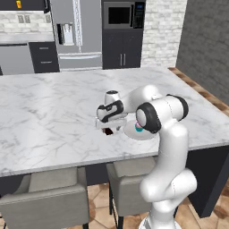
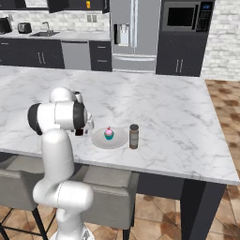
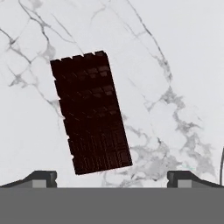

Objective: Take the cinnamon bottle from the cabinet and place it on the dining table, next to the plate with the cupcake. Then take the chocolate from the dining counter and place it on the cupcake plate.

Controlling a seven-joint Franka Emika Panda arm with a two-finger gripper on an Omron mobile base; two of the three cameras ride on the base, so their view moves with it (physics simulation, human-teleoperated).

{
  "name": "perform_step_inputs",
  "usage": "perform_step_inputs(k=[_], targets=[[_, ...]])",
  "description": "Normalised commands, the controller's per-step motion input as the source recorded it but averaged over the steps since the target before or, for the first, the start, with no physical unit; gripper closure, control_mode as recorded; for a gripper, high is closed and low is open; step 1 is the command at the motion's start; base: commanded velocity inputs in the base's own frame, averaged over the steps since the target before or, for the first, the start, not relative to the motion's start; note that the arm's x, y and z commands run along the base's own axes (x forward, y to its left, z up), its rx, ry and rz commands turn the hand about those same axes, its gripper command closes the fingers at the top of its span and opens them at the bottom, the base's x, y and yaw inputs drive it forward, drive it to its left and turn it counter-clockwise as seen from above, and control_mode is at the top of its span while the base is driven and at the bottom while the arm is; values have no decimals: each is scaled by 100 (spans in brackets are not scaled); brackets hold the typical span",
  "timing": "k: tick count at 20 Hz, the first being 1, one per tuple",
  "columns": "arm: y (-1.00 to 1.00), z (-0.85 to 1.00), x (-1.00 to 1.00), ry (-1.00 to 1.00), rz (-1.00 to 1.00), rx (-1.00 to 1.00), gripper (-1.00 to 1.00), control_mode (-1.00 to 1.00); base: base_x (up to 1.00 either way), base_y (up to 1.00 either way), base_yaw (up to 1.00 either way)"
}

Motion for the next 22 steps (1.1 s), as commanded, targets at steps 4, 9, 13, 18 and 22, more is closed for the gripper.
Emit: perform_step_inputs(k=[4, 9, 13, 18, 22], targets=[[10, -22, 0, 0, -5, 0, -100, -100, 0, 0, 0], [6, -15, 23, 0, -5, 0, -100, -100, 0, 0, 0], [1, -15, 41, 0, -5, 0, -100, -100, 0, 0, 0], [14, -42, 8, 0, -2, 0, -100, -100, 0, 0, 0], [20, -57, -1, 0, 0, 0, 100, -100, 0, 0, 0]])
